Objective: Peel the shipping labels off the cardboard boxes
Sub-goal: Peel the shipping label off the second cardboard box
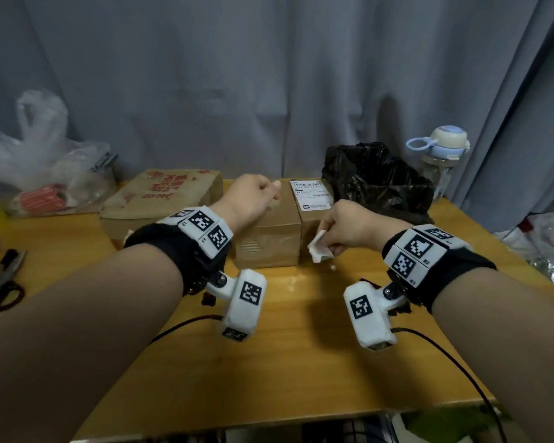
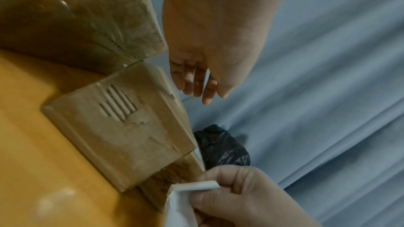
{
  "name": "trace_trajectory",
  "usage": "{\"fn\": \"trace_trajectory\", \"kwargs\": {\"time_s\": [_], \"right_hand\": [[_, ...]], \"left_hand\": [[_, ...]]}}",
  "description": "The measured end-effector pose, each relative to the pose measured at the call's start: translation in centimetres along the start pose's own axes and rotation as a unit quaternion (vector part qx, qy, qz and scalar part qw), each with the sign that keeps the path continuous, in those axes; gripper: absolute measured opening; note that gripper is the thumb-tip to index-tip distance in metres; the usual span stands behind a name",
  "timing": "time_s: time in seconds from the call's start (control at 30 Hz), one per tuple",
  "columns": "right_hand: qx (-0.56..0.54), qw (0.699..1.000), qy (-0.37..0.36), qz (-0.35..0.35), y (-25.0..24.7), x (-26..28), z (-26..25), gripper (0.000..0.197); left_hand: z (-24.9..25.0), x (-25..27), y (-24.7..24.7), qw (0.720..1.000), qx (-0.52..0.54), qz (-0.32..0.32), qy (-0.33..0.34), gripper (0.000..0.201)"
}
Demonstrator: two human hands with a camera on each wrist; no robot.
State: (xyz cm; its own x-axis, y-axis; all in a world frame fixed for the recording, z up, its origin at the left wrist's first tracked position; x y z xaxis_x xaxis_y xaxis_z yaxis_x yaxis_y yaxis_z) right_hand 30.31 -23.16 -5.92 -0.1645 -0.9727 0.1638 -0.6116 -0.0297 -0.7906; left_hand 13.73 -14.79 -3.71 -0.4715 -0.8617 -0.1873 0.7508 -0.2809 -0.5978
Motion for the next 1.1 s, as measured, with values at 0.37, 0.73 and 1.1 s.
{"fn": "trace_trajectory", "kwargs": {"time_s": [0.37, 0.73, 1.1], "right_hand": [[0.117, 0.993, 0.009, -0.009, 1.4, 2.4, -0.1, 0.024], [0.217, 0.967, -0.124, 0.059, 1.1, -4.2, -4.3, 0.041], [0.358, 0.917, -0.023, -0.177, -1.3, -7.7, -5.7, 0.084]], "left_hand": [[-0.9, 0.8, -0.9, 0.989, -0.134, 0.045, 0.041, 0.025], [-3.1, -0.8, -0.4, 0.901, -0.389, -0.191, 0.016, 0.053], [-3.2, -5.6, -0.6, 0.856, -0.45, -0.251, -0.04, 0.06]]}}
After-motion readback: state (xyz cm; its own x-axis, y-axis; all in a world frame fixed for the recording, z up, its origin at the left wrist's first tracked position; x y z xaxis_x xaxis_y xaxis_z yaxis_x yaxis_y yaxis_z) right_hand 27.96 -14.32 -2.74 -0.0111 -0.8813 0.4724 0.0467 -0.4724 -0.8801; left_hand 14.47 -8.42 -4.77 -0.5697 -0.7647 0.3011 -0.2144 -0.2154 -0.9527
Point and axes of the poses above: each hand's wrist, its own x-axis away from the middle knuckle, its own y-axis out of the palm, z = x × y, the point moved 1 cm from there along -x, towards the middle knuckle, and after that the axes turned 1 degree about x, right-handed, at the moved point
